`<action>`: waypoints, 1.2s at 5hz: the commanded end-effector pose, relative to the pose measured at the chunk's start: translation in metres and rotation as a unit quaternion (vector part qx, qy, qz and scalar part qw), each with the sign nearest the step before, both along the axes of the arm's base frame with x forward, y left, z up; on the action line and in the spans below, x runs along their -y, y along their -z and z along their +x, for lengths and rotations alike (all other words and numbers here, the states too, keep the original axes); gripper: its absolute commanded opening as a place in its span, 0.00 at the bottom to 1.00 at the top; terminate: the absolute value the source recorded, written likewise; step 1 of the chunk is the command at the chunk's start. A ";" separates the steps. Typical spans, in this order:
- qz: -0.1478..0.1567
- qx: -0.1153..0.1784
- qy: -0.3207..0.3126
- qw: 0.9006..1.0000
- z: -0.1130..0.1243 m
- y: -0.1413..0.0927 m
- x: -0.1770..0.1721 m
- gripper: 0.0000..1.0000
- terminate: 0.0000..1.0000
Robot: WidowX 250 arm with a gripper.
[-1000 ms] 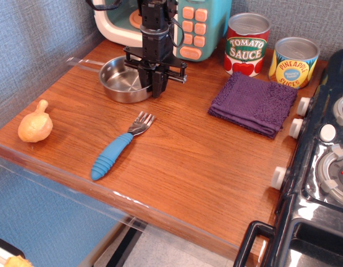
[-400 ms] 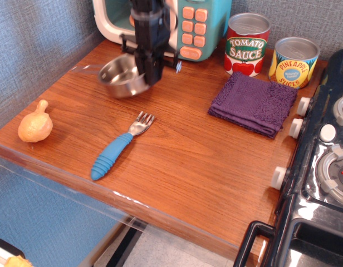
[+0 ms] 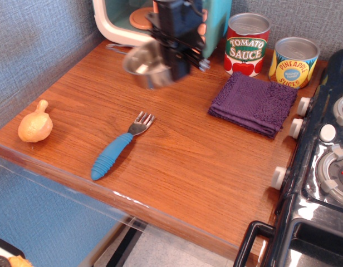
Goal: Move bowl to lower right corner
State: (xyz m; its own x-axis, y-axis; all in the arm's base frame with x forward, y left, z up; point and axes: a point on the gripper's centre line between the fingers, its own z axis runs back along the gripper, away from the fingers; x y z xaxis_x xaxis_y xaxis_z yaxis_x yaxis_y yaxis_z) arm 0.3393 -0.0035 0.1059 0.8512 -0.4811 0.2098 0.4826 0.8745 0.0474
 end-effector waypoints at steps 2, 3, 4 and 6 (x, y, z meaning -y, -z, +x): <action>0.069 -0.011 0.167 0.983 -0.107 0.035 0.084 0.00 0.00; 0.077 -0.027 0.157 0.984 -0.105 0.047 0.080 0.00 0.00; 0.089 -0.041 0.145 0.985 -0.099 0.058 0.071 0.00 0.00; 0.098 -0.078 0.135 0.983 -0.095 0.078 0.053 0.00 0.00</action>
State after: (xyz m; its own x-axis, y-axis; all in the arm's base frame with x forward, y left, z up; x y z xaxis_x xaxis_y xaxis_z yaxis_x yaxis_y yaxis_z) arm 0.2488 -0.0683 0.0203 0.6985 -0.7139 -0.0488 0.7149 0.6933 0.0913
